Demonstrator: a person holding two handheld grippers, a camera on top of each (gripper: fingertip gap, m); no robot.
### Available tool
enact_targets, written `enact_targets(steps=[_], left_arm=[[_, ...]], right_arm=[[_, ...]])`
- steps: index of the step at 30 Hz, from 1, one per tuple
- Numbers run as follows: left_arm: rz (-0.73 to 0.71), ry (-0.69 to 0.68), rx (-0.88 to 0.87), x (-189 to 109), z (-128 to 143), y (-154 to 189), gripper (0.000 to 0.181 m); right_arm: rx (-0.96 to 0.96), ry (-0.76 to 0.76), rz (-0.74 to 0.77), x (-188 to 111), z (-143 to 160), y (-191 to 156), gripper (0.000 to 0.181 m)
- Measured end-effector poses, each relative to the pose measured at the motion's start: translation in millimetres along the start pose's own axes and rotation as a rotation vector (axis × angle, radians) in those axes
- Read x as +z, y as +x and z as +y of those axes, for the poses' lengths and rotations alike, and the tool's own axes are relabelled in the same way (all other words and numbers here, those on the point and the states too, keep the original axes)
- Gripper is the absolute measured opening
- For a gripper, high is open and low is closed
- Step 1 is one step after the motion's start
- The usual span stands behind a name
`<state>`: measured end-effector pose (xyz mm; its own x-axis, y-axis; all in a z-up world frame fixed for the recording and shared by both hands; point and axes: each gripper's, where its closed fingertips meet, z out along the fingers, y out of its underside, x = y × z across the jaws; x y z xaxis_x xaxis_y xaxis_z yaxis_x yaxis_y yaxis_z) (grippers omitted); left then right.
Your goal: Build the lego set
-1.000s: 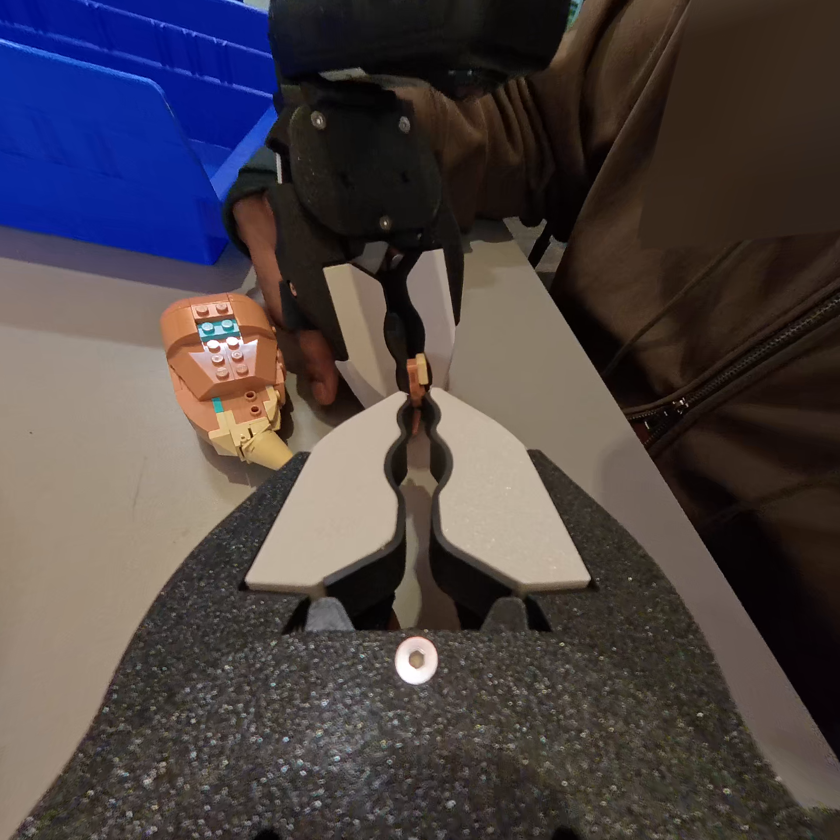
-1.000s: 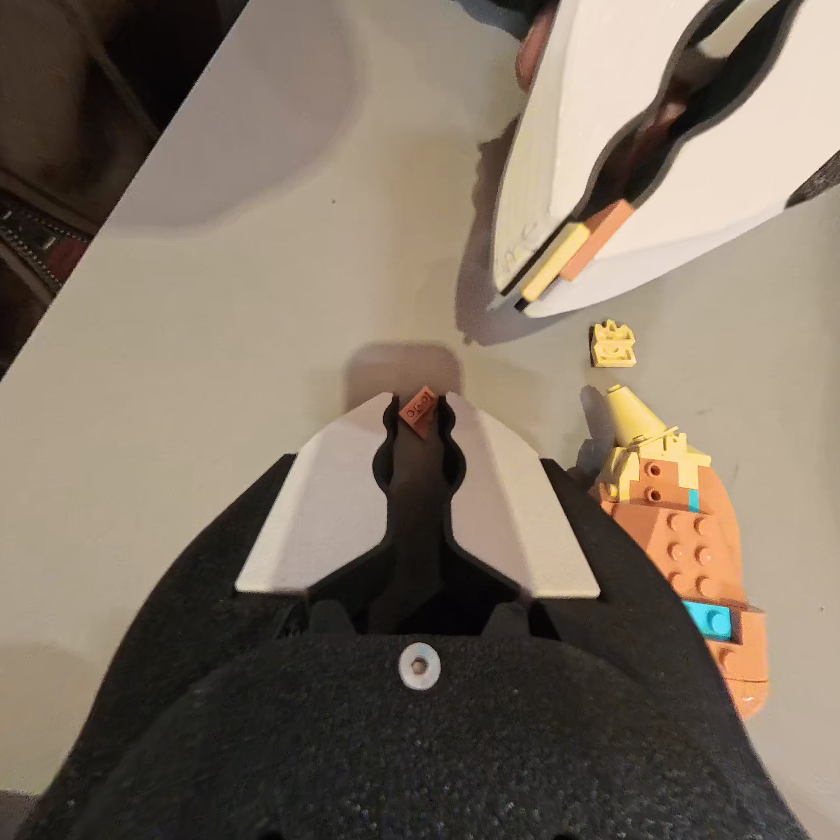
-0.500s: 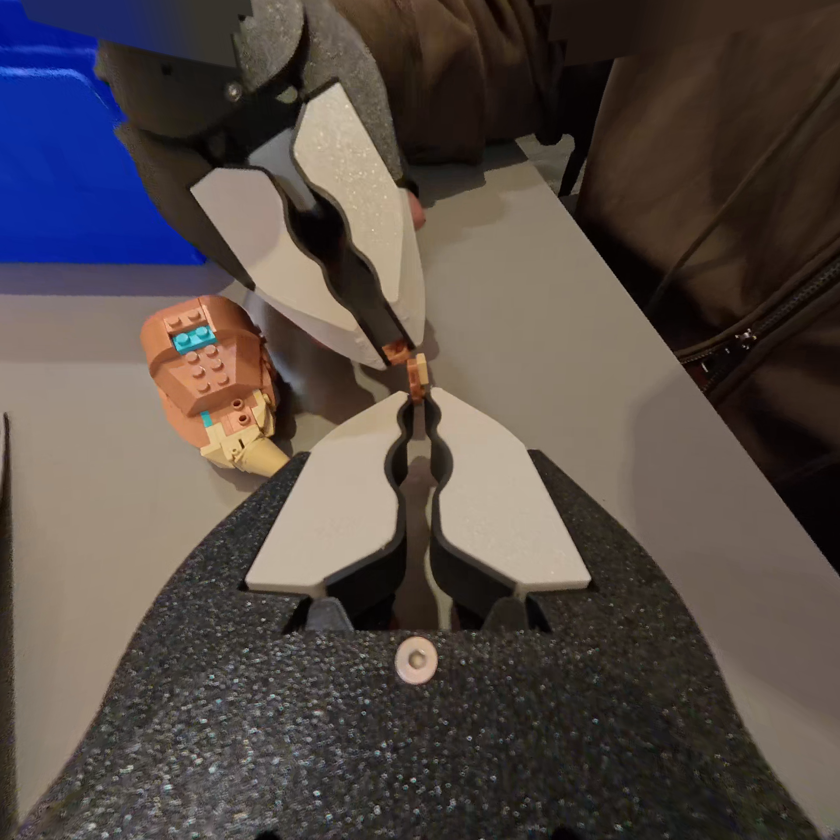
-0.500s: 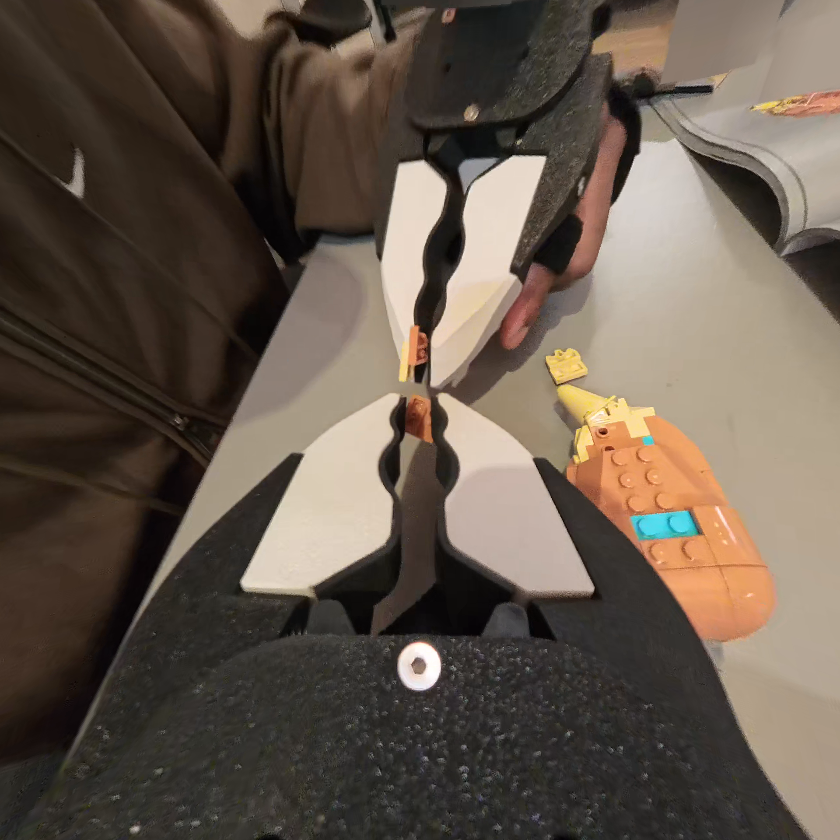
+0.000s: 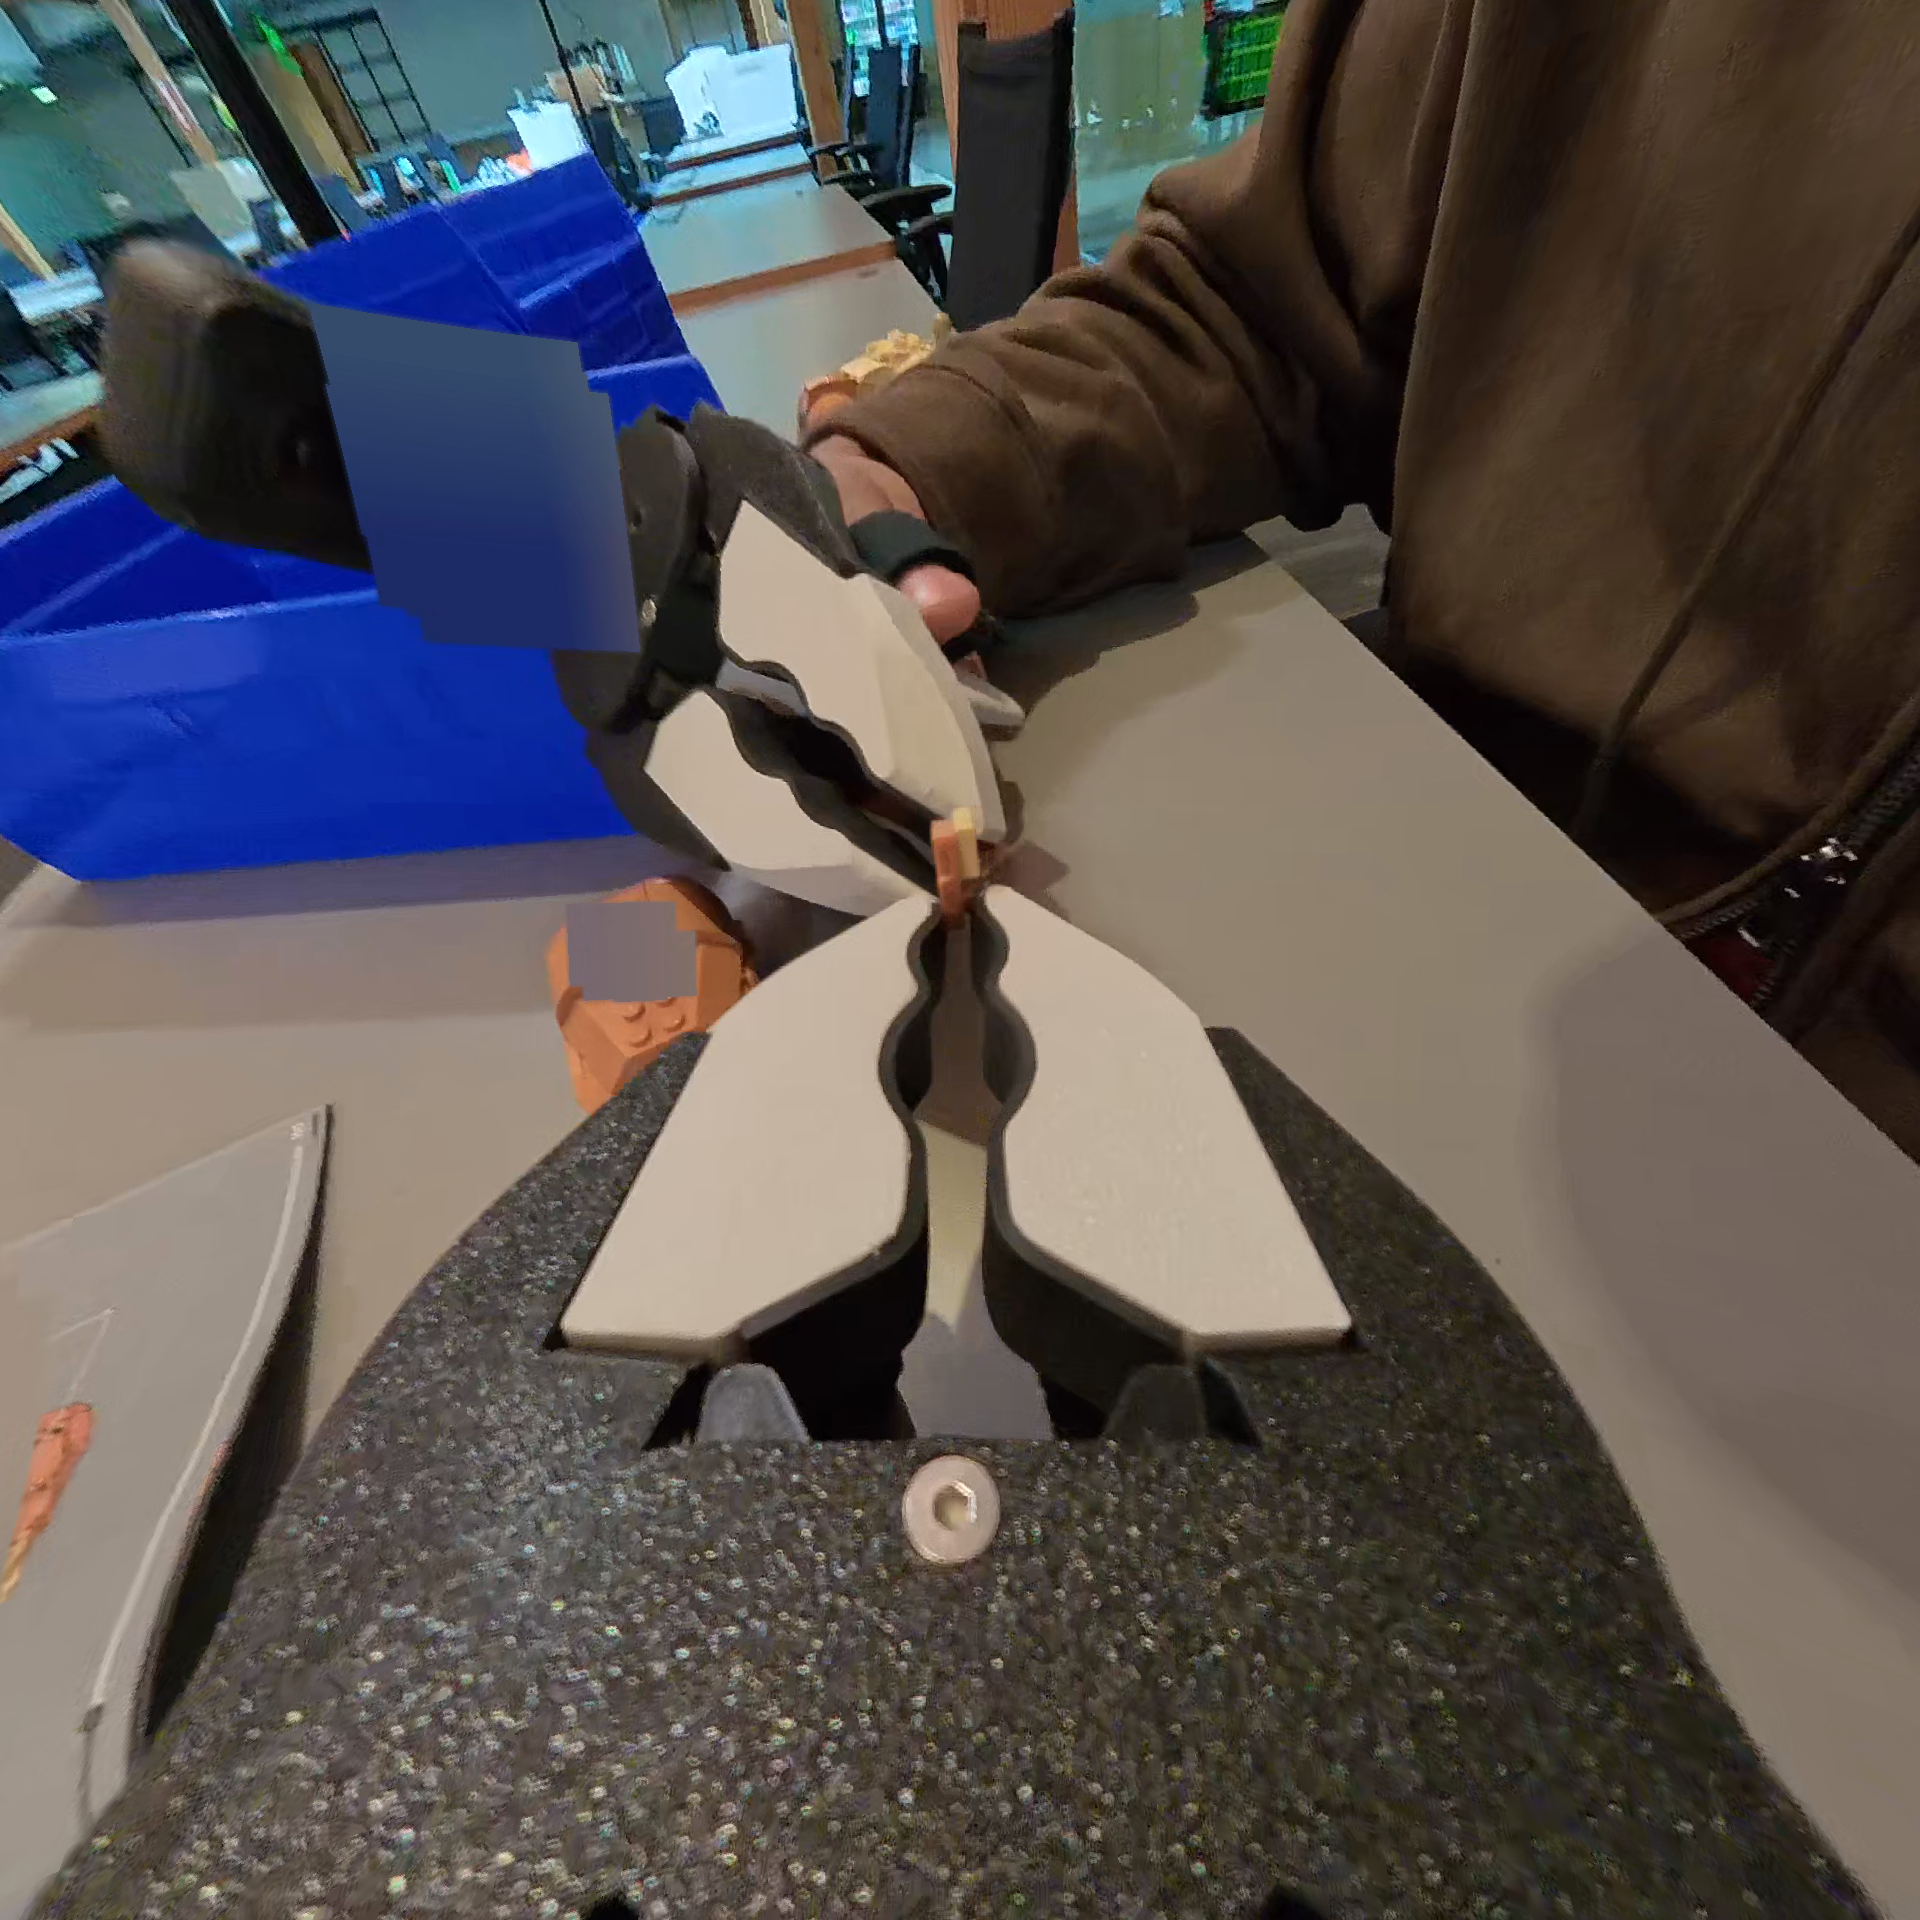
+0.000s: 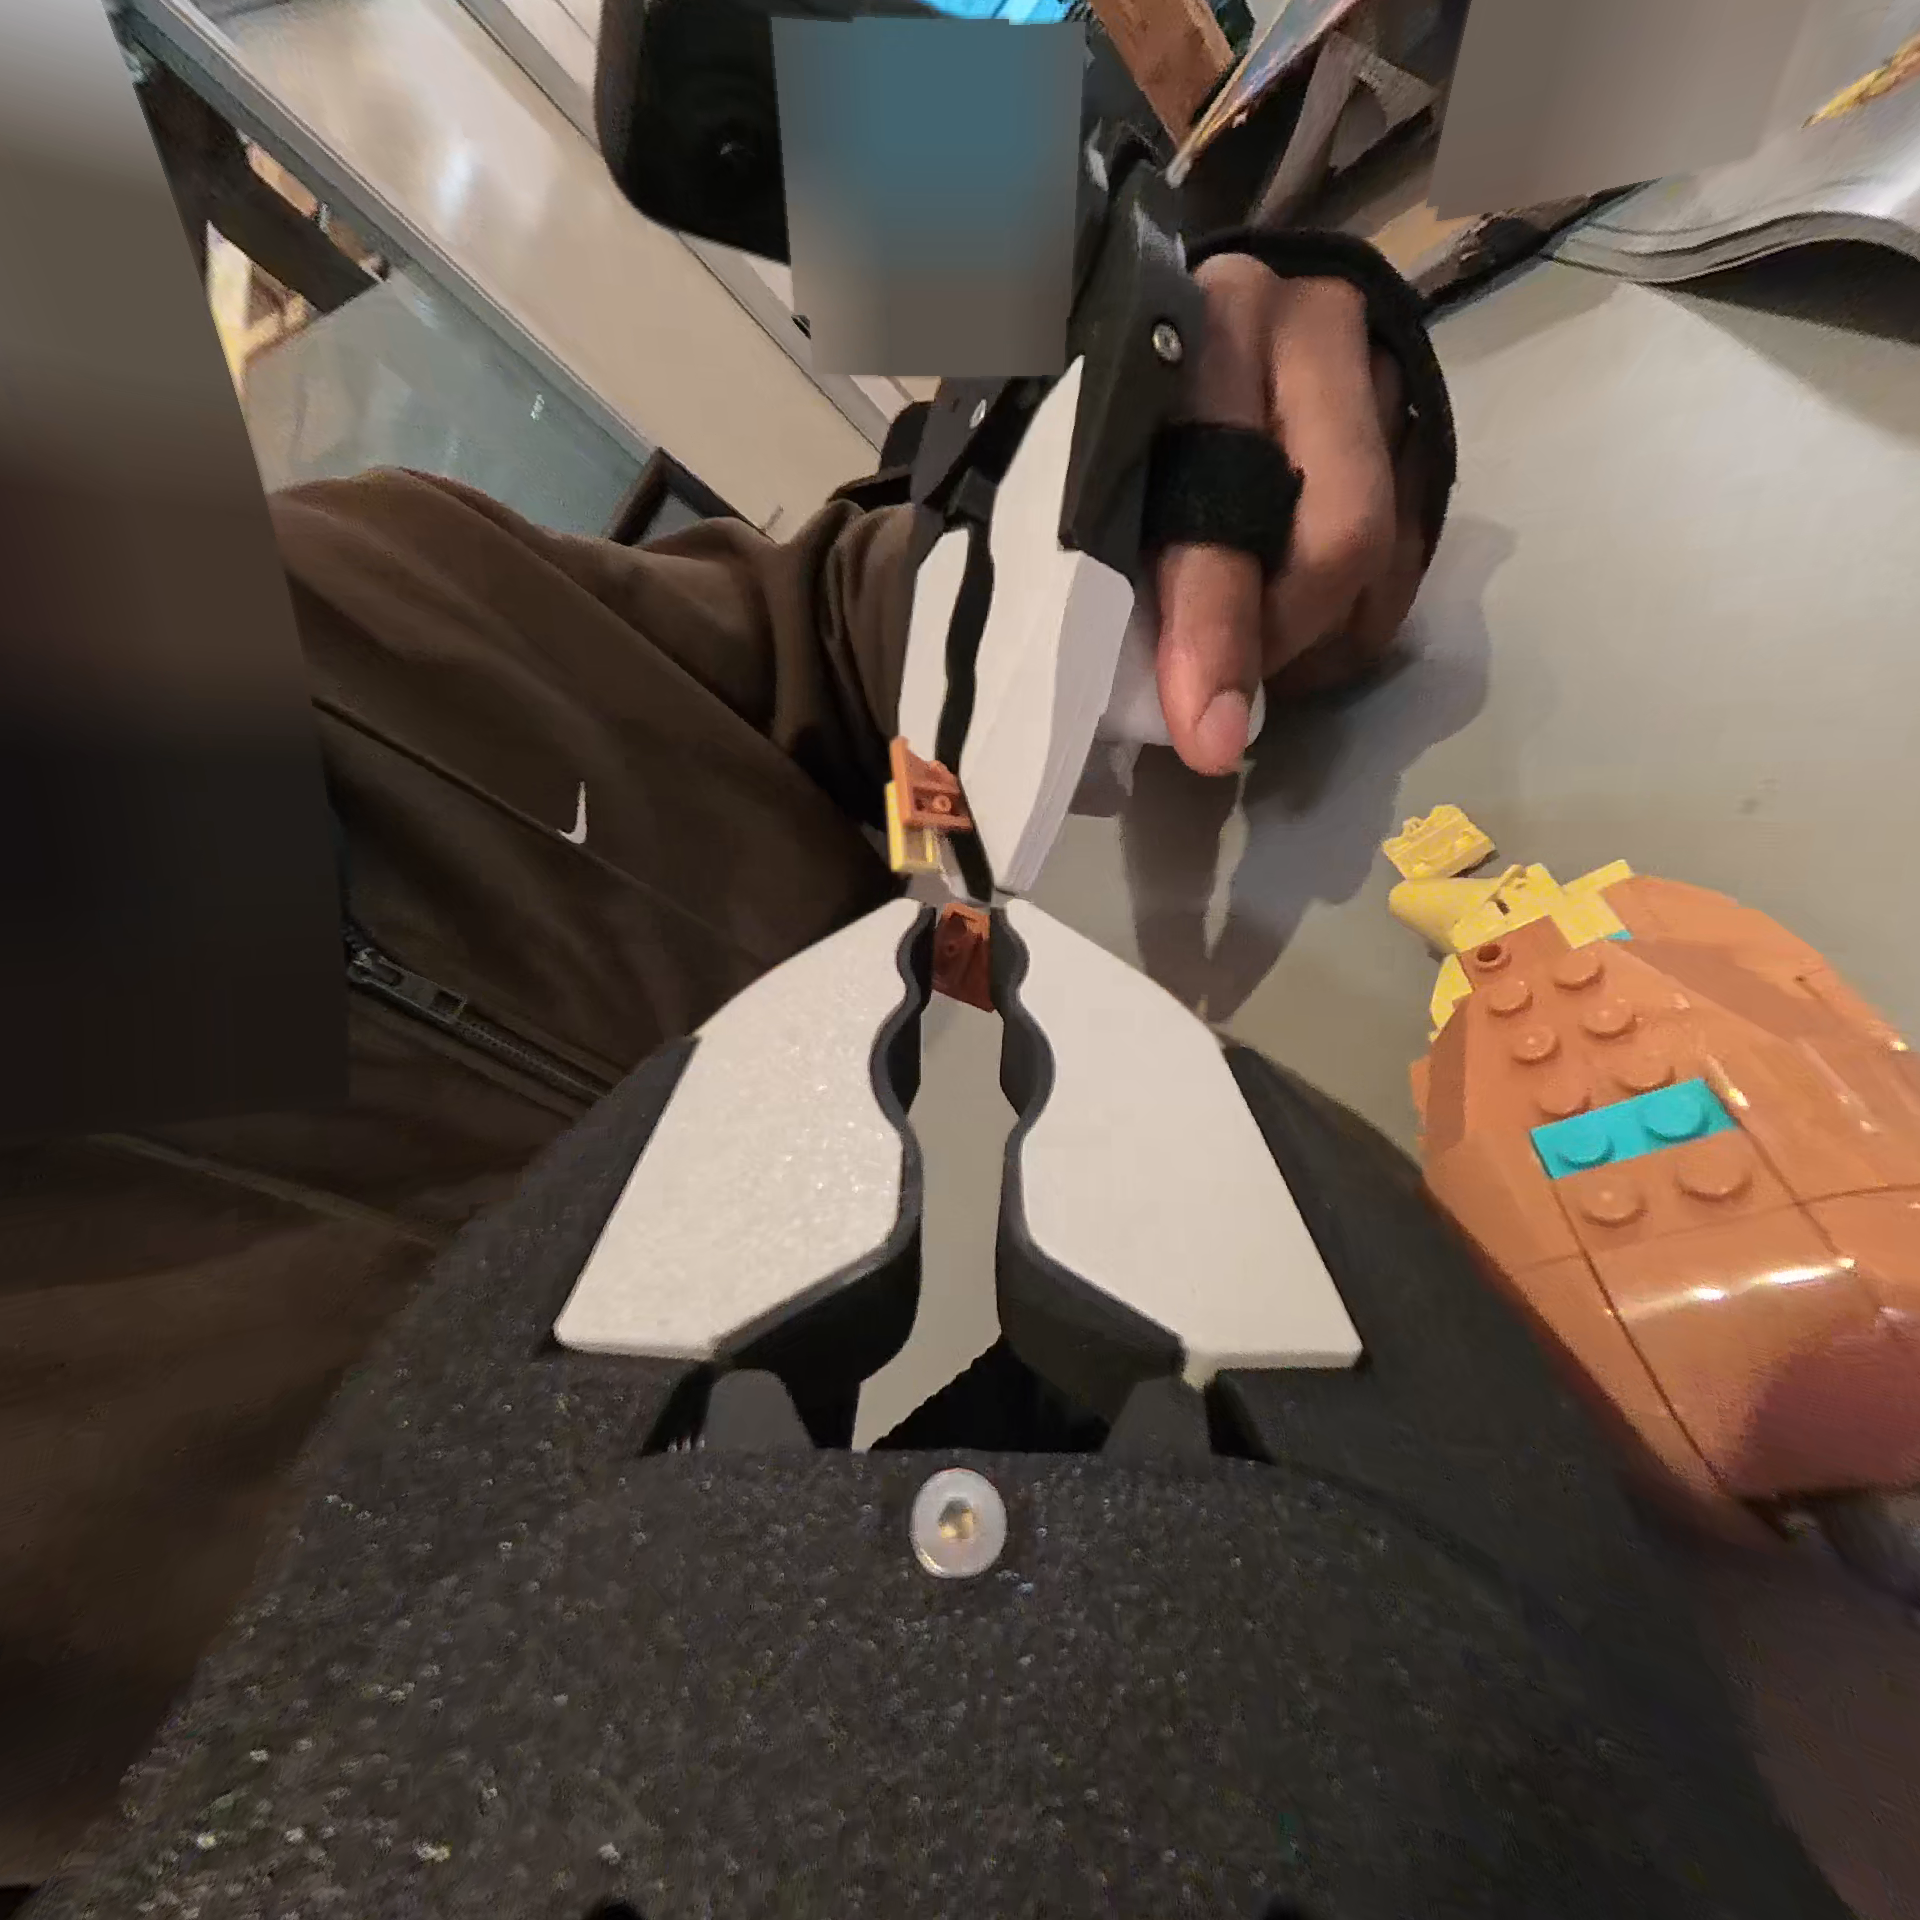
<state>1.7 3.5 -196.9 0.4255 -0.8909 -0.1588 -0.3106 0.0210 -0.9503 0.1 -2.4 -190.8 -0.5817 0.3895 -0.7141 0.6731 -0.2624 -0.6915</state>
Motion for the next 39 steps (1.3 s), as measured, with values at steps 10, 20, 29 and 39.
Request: enact_targets(steps=[10,20,29,39], left_arm=[[-0.054,-0.058,0.209,2.2,3.2,3.3,0.004],[-0.110,-0.070,0.371,2.6,-2.9,5.1,0.004],[-0.132,-0.054,0.413,1.8,-7.0,4.9,0.004],[-0.141,-0.018,0.410,0.7,-12.2,4.7,0.004]], right_arm=[[0.099,0.007,0.054,2.1,2.7,7.9,0.010],[0.118,0.012,0.030,3.7,1.9,0.9,0.010],[0.133,0.032,0.003,3.8,-0.6,-1.9,0.009],[0.128,0.038,-0.023,3.6,-3.0,-6.1,0.009]])
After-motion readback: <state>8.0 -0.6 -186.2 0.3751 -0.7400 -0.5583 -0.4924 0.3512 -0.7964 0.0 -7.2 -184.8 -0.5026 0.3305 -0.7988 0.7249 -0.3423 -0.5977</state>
